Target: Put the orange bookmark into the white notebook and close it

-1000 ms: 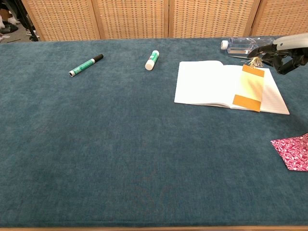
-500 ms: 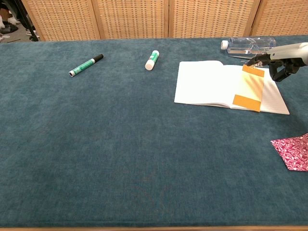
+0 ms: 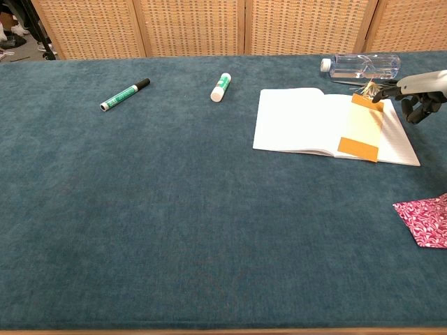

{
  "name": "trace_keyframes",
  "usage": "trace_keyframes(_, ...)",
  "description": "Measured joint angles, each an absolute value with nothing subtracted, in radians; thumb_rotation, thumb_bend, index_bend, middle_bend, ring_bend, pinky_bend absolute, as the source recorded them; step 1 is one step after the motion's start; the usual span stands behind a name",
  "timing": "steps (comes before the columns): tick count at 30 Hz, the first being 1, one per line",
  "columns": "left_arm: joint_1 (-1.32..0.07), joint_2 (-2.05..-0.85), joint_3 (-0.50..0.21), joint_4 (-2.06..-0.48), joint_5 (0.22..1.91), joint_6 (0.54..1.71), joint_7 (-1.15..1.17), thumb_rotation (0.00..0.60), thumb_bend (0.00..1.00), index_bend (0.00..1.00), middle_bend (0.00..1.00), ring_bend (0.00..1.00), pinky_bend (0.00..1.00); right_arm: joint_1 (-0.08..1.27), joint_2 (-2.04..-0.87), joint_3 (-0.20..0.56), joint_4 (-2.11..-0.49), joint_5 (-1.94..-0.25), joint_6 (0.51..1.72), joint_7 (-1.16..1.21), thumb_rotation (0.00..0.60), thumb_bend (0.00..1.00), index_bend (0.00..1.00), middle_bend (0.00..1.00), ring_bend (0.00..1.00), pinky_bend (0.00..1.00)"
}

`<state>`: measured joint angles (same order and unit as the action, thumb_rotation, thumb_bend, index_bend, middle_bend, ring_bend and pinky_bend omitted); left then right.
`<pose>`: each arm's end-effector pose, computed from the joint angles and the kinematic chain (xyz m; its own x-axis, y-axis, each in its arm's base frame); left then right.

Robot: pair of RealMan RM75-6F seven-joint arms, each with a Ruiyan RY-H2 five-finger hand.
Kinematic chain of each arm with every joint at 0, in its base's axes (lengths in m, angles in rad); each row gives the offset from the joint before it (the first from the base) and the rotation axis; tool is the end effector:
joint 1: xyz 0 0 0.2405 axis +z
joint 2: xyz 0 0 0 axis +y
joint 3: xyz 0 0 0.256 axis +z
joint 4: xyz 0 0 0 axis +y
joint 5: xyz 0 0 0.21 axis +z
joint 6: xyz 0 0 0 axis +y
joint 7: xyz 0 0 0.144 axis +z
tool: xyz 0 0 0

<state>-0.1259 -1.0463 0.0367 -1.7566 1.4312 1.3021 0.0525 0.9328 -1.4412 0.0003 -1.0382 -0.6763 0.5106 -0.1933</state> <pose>-0.3060 0.1681 0.1368 0.3645 0.2608 0.8940 0.9245 0.0140 -0.3810 -0.2644 -0.4307 0.0426 0.4691 -0.5182 0.7151 -0.8462 -0.0321 0.5319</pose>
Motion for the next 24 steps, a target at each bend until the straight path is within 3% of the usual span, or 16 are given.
trace_keyframes(24, -0.122, -1.045, 0.038, -1.757, 1.435, 1.308, 0.049, 0.6, 0.0, 0.0, 0.0, 0.0, 0.0, 0.96, -1.503, 0.002, -1.005, -0.638, 0.503, -0.287, 0.6, 1.0, 0.0, 0.02, 0.0, 0.11)
